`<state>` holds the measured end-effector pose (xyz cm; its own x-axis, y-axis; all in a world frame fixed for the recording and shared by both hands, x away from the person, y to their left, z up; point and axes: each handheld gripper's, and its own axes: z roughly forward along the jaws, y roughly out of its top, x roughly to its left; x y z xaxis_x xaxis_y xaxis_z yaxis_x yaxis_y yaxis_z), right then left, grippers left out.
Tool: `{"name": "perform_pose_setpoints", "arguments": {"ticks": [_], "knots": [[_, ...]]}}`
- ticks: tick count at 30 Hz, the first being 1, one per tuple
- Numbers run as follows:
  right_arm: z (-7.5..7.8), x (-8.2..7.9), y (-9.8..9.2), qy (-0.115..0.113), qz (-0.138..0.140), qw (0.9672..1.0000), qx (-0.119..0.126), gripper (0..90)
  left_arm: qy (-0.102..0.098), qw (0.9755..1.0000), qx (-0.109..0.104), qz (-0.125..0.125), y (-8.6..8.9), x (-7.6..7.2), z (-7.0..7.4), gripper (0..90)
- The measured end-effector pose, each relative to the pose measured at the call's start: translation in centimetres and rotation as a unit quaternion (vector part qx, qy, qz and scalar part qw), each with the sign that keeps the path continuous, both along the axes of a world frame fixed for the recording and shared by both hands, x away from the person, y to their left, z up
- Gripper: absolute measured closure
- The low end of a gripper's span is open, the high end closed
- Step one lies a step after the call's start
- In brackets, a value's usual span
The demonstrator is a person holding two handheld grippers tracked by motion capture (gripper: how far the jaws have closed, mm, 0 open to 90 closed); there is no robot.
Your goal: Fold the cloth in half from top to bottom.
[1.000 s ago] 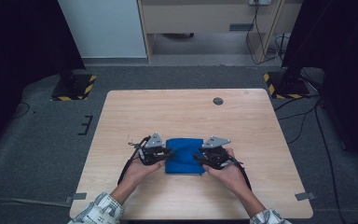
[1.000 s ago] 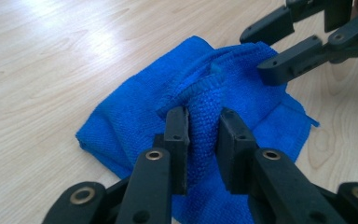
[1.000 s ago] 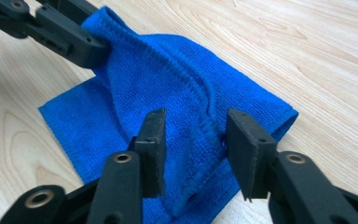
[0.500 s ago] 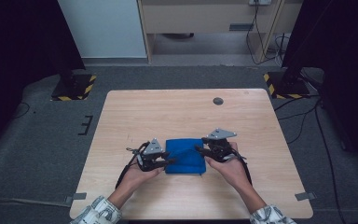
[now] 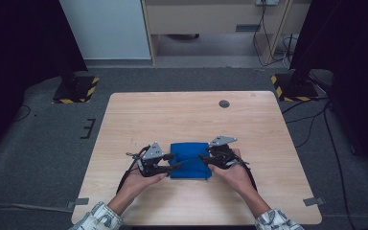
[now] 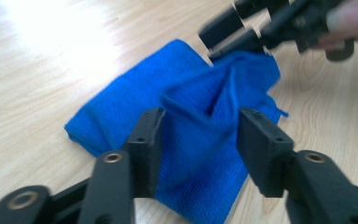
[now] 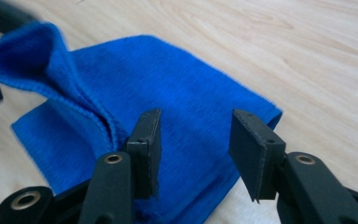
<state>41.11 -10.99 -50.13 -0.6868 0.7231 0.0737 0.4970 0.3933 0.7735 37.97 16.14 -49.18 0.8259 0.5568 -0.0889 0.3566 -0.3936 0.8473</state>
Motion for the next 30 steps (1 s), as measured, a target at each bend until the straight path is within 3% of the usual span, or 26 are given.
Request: {"name": "perform_pose_setpoints", "arguments": {"ticks": [5,7,8,11,13,15,19,24,27,30], "knots": [[-0.3,-1.0,-0.2,0.004,0.010,0.9999,-0.002,53.9,-0.011,0.9996,-0.027,-0.001,0.1,-0.5,1.0,45.4],[-0.5,-1.2,-0.2,0.003,0.013,0.9999,-0.008,53.7,-0.009,0.9982,-0.059,0.001,0.3,-0.6,1.5,44.8],[-0.7,-1.3,-0.3,0.004,0.014,0.9998,-0.011,53.5,-0.013,0.9981,-0.060,0.006,0.3,-0.6,1.5,44.8],[-1.1,-1.6,-0.4,0.005,0.017,0.9996,-0.022,52.8,-0.035,0.9987,-0.027,0.027,0.2,-0.4,1.3,44.1],[-1.4,-1.9,-0.4,0.005,0.020,0.9995,-0.025,51.4,-0.025,0.9992,-0.013,0.029,0.2,-0.1,0.7,43.0],[-1.7,-2.2,-0.3,0.001,0.024,0.9992,-0.033,49.6,-0.025,0.9991,0.019,0.030,0.1,0.0,0.0,41.8],[-2.1,-2.8,0.0,-0.004,0.034,0.9983,-0.048,44.4,-0.018,0.9973,0.067,0.024,-0.2,0.0,-1.1,41.3],[-2.2,-3.3,-0.1,-0.015,0.040,0.9977,-0.053,36.4,-0.023,0.9935,0.109,0.021,-0.3,-0.3,-1.8,40.1],[-2.1,-3.3,-0.3,-0.019,0.038,0.9979,-0.049,31.7,-0.018,0.9938,0.107,0.026,-0.3,-0.2,-1.9,36.9],[-1.7,-2.8,-0.6,-0.023,0.031,0.9983,-0.043,24.9,-0.024,0.9948,0.092,0.036,-0.1,0.0,-1.4,30.9]]}}
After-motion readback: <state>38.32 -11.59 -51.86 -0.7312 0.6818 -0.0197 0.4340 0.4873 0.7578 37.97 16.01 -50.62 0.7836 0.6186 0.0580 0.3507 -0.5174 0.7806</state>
